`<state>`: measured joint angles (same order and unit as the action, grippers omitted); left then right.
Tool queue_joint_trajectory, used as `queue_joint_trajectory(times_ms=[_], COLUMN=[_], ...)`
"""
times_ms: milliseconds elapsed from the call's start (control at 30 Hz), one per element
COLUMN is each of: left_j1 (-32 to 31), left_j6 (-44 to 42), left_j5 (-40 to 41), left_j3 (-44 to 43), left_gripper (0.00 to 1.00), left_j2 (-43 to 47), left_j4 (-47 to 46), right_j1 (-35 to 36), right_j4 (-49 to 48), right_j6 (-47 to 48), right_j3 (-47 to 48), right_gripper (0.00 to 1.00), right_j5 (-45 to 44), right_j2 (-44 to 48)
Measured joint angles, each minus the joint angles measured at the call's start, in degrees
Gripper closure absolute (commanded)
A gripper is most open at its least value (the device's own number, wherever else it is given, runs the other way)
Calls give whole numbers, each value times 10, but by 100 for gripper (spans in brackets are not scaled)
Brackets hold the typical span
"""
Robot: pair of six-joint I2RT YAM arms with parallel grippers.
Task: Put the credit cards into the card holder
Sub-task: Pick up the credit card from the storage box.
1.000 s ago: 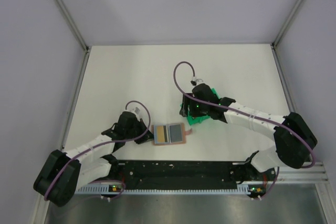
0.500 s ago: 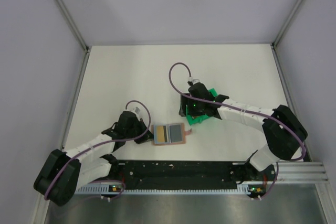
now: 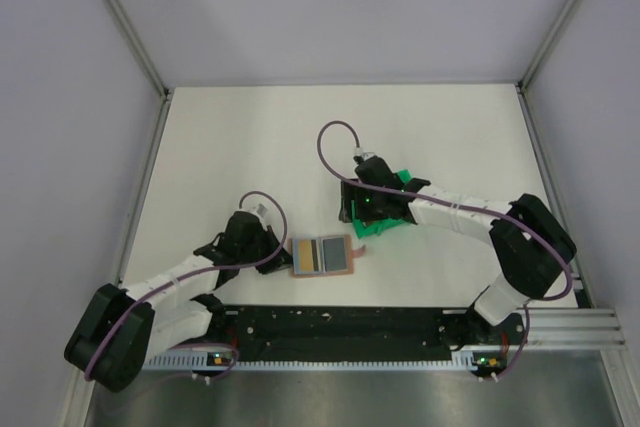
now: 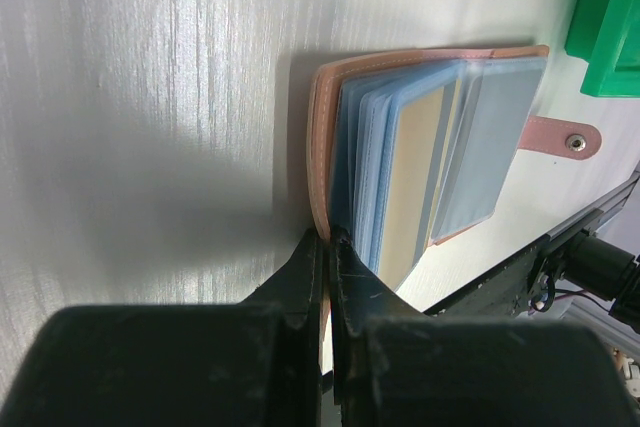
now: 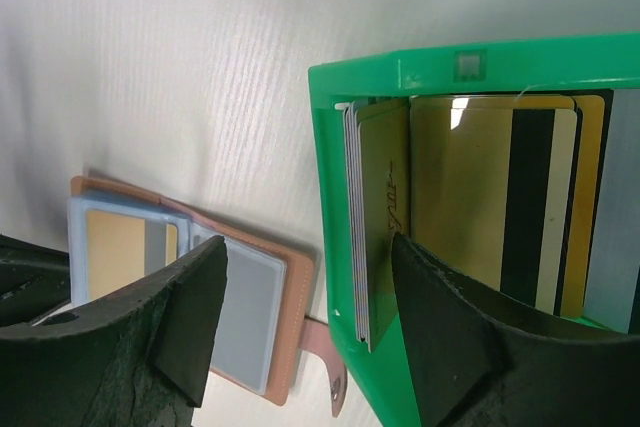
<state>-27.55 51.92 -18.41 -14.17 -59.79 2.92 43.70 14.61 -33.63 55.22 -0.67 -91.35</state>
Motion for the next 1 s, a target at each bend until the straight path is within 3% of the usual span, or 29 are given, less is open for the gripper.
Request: queue_joint_trajectory(times_ms=[433, 700, 1000], left_j1=[0, 0, 0], left_j6=[0, 0, 0], left_j5=[0, 0, 0], left_j3=[0, 0, 0], left_gripper=[100, 100, 100], left_j2=[0, 0, 0], left_j4=[0, 0, 0], right_j1=[0, 0, 0], right_j4=[6, 10, 12], right_j6=[6, 7, 11], right_j3=[5, 12, 12], right_gripper=[32, 48, 54], right_j5=[-27, -18, -16], right_j2=[-4, -9, -8])
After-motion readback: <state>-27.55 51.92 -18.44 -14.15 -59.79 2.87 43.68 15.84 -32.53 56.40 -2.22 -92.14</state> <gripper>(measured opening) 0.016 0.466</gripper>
